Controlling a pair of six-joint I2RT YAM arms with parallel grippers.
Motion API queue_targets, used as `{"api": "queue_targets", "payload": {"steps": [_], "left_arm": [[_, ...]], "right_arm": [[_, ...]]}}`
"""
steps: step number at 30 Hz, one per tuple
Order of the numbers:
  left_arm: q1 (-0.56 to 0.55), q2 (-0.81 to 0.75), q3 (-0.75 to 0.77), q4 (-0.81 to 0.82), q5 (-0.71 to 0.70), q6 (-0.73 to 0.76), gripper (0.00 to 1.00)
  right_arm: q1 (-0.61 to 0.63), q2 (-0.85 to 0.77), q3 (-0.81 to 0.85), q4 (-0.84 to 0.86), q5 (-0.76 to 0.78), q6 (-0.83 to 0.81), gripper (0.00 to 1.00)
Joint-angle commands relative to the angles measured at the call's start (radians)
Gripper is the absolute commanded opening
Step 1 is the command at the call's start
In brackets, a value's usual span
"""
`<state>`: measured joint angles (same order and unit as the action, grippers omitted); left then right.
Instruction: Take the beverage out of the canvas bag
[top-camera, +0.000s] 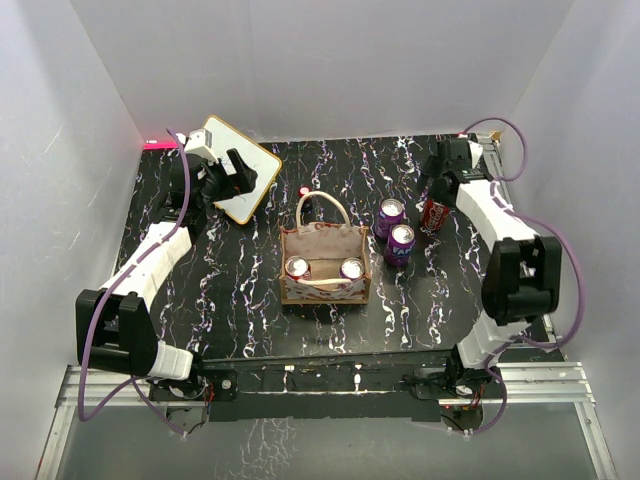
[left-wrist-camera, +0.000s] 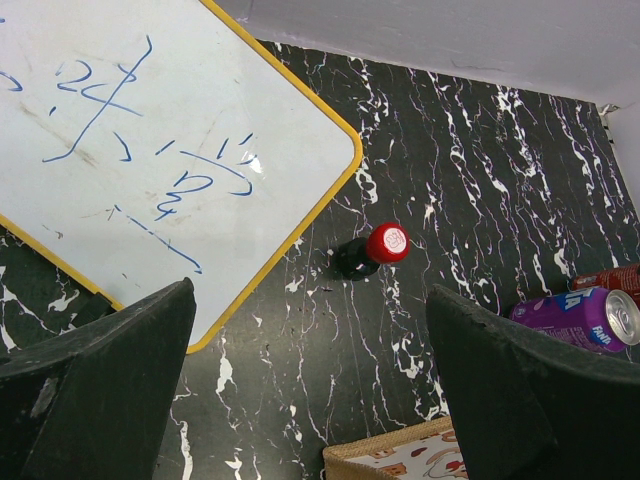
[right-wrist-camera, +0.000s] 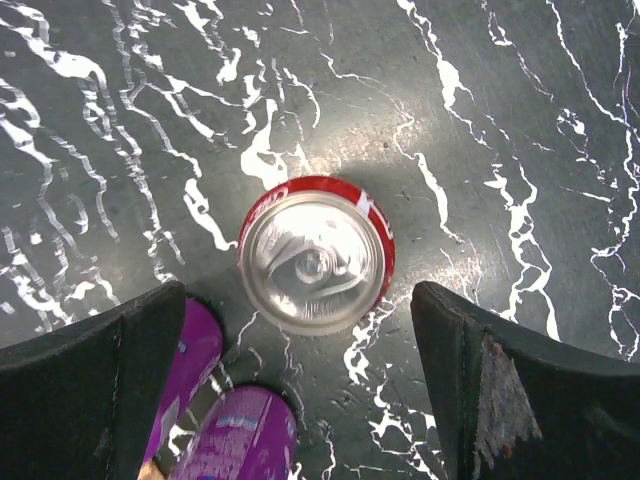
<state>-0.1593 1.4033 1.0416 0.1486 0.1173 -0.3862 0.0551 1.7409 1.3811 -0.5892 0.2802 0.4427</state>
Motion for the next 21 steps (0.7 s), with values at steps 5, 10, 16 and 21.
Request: {"api": "queue_targets", "payload": {"steps": [5,10,16,21], "left_arm": [[0.004,-0.017,0.039,0.009,0.015,-0.004,0.97],[0.004,-0.009,0.037,0.014,0.026,-0.015,0.97],[0.004,-0.010,0.039,0.009,0.023,-0.011,0.97],[0.004,-0.012,0.038,0.011,0.021,-0.010,0.97]], "right_arm": [[0.000,-0.377,-0.343,0.265,-0.138,-0.030,0.99],[0.001,-0.545,-0.408,0.392,-0.318,-0.043,0.99],[0.015,-0.555,-0.362,0.455,-0.795,-0.096,0.96],[0.163,-0.542,-0.277,0.349,-0.900,-0.206,0.95]]}}
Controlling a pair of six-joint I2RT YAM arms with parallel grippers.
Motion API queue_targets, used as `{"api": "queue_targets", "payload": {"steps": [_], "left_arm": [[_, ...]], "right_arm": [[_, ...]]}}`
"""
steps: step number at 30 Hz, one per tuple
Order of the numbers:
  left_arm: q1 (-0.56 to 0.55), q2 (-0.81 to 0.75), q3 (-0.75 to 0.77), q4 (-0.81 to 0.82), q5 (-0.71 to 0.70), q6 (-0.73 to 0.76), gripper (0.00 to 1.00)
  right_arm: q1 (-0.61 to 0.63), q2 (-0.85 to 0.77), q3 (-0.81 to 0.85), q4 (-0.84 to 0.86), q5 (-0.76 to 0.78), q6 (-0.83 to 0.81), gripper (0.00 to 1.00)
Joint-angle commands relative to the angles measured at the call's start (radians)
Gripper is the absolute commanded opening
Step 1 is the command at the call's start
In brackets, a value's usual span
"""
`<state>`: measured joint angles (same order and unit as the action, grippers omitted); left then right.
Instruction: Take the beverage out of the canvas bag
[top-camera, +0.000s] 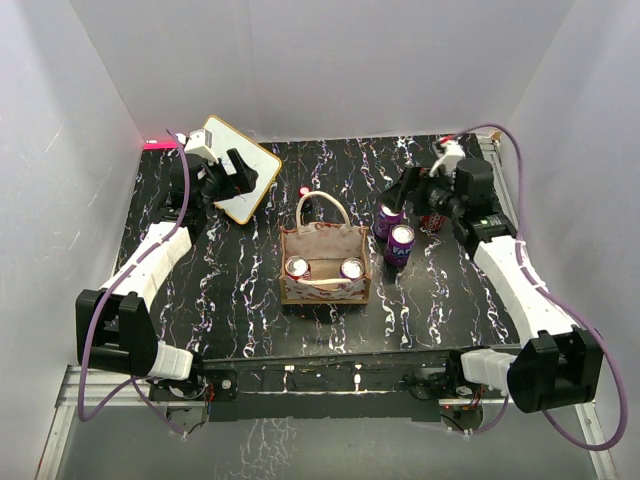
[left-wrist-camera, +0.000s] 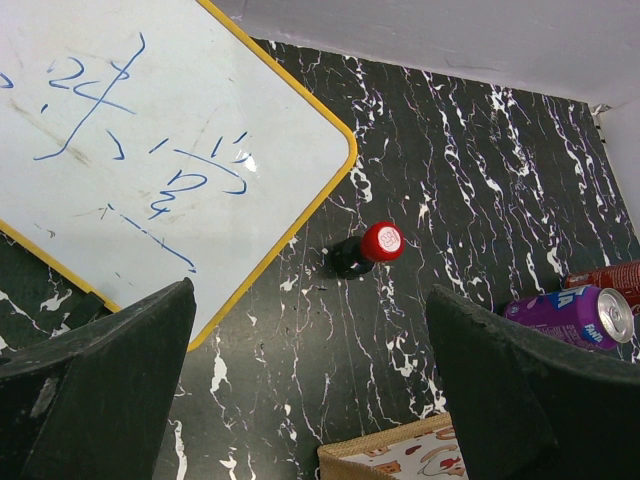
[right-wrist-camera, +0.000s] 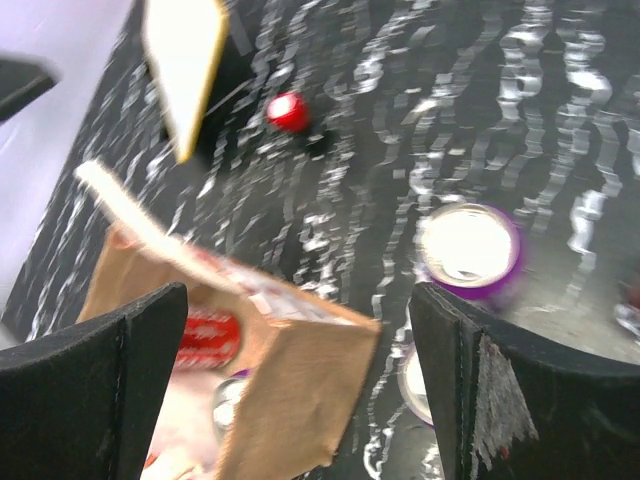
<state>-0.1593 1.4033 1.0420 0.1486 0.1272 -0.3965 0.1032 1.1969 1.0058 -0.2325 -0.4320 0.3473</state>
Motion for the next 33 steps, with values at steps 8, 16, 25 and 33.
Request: {"api": "queue_targets", "payload": {"steps": [8,16,25,33], "left_arm": [[0.004,-0.005,0.039,0.010,0.014,-0.002,0.97],[0.004,-0.001,0.039,0.010,0.015,-0.001,0.97],[0.004,0.005,0.041,0.009,0.017,-0.004,0.97],[0.005,0.005,0.041,0.009,0.015,-0.002,0.97]], "right_arm": [[0.485,0.096,0.242,-0.295,0.124,-0.254,0.85],[0.627,0.201,0.309,-0.490,0.351,-0.309,0.82],[0.715,0.343,0.390,-0.629,0.537,-0.352,0.89],[0.769,0.425,0.399,-0.682,0.675,-0.348,0.95]]}}
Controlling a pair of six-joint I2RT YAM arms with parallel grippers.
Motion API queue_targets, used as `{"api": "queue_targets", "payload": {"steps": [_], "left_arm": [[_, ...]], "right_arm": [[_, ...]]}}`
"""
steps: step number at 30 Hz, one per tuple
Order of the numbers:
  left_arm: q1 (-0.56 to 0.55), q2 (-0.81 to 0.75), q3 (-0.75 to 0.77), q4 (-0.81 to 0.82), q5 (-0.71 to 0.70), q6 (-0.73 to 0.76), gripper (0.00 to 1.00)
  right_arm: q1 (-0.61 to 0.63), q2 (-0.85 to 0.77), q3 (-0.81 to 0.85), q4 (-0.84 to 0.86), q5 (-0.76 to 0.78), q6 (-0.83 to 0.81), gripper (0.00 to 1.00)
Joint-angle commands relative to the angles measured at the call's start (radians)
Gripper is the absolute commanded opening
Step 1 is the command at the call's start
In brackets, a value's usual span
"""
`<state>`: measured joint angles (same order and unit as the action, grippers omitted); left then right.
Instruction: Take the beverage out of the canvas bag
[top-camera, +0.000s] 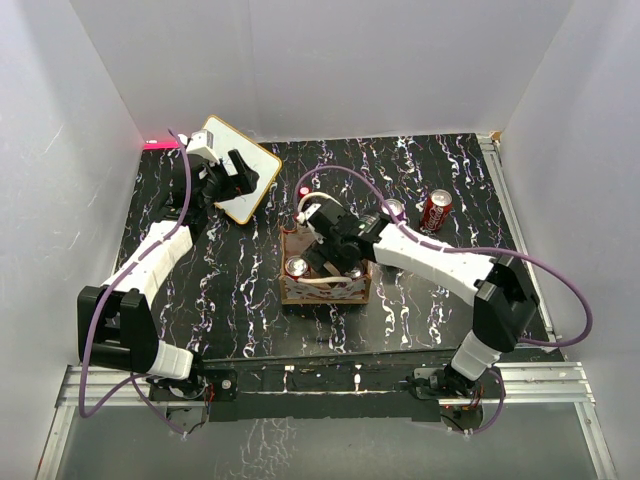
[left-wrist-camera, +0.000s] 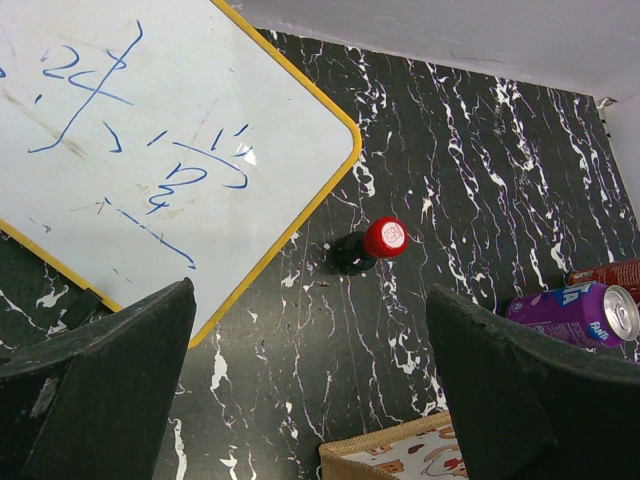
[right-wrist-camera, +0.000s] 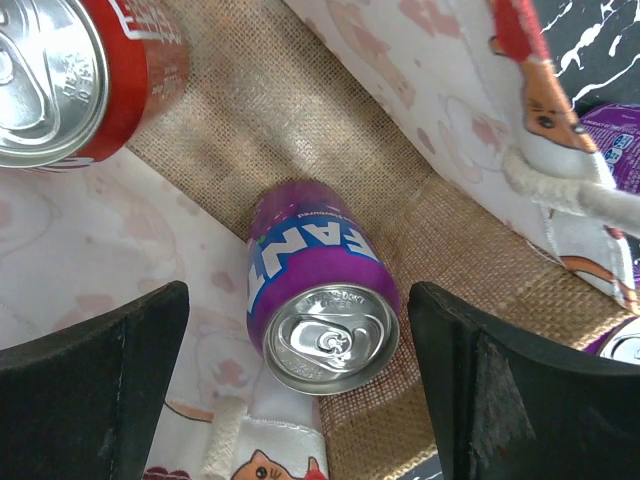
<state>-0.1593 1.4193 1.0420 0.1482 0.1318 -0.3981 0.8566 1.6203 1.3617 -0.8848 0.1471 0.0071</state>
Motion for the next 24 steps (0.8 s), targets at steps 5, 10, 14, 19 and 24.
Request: {"api": "queue_targets", "payload": {"steps": [5,10,14,19,24], "left_arm": [[0.004,-0.011,0.043,0.008,0.010,-0.001,0.97],[0.004,-0.011,0.041,0.008,0.011,-0.001,0.97],[0.004,-0.010,0.041,0.008,0.012,-0.002,0.97],[0.005,-0.010,0.041,0.009,0.010,-0.002,0.97],[0.005,-0.010,0.041,0.009,0.012,-0.002,0.97]], "right_arm": [[0.017,0.001,0.014,-0.018,0.097,-0.003,0.95],[0.017,0.006,-0.022,0.004,0.101,0.006,0.96],[0.018,0.017,-0.047,0.023,0.100,0.014,0.96],[0.017,0.035,-0.090,0.055,0.087,0.025,0.96],[0.017,0.058,-0.124,0.086,0.076,0.032,0.96]]}}
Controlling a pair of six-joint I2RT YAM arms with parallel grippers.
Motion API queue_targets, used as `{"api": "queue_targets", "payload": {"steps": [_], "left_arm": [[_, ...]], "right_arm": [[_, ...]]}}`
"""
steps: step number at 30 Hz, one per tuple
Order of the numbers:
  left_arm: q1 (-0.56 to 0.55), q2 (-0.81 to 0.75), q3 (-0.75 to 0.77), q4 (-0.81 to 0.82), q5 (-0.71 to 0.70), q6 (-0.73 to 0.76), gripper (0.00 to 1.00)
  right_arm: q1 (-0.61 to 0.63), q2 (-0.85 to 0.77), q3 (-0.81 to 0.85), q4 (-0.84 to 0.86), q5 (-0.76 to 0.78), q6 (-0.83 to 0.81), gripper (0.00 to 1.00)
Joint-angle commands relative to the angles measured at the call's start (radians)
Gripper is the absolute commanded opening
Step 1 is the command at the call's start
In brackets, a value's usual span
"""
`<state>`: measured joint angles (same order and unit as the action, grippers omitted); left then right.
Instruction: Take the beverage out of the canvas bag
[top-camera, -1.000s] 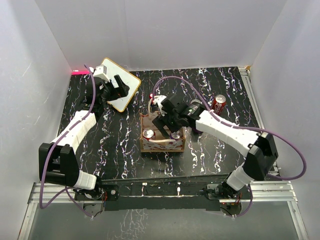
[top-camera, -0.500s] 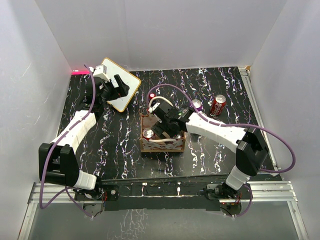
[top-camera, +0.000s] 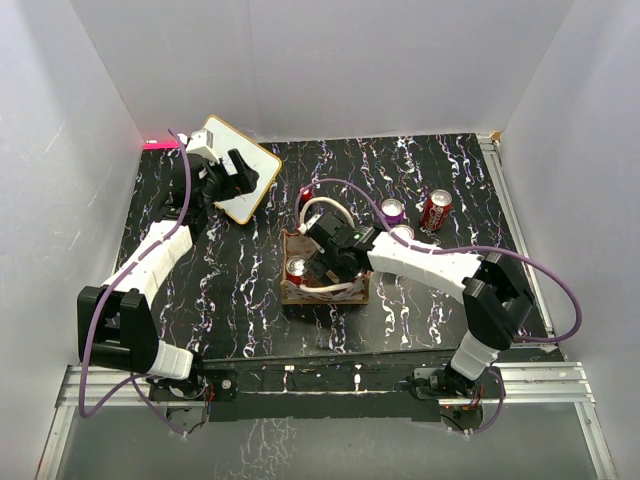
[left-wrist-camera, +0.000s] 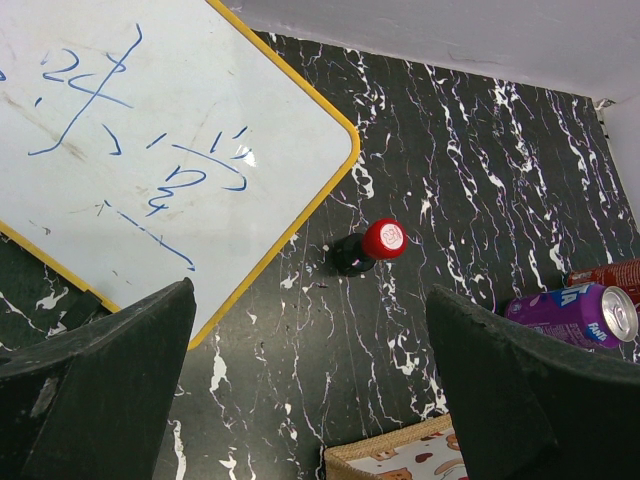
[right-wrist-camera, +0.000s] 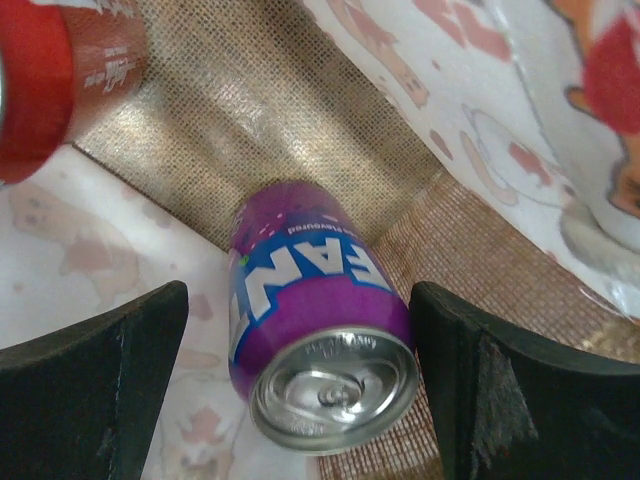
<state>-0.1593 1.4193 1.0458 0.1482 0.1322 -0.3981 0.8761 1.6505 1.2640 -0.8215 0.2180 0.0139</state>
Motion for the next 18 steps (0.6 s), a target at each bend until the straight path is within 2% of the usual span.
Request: {"api": "queue_targets", "payload": {"steps": [1,6,11,14,18], "left_arm": [[0.004,-0.008,0.037,0.008,0.012,-0.002,0.97],[0.004,-0.006,0.039,0.008,0.012,-0.004,0.97],[0.004,-0.004,0.039,0.008,0.013,-0.004,0.97],[0.004,-0.002,0.039,0.008,0.015,-0.006,0.97],[0.004,0.000,0.040,0.008,0.017,-0.007,0.97]], "right_arm": [[-0.002,0.034,-0.030,0.026,0.005,0.026,0.96],[-0.002,0.054,-0.031,0.029,0.012,0.026,0.95],[-0.003,0.043,-0.009,0.024,0.008,0.022,0.88],[-0.002,0.027,0.009,0.021,0.002,0.019,0.82],[-0.002,0.005,0.035,0.026,-0.011,0.017,0.66]]}}
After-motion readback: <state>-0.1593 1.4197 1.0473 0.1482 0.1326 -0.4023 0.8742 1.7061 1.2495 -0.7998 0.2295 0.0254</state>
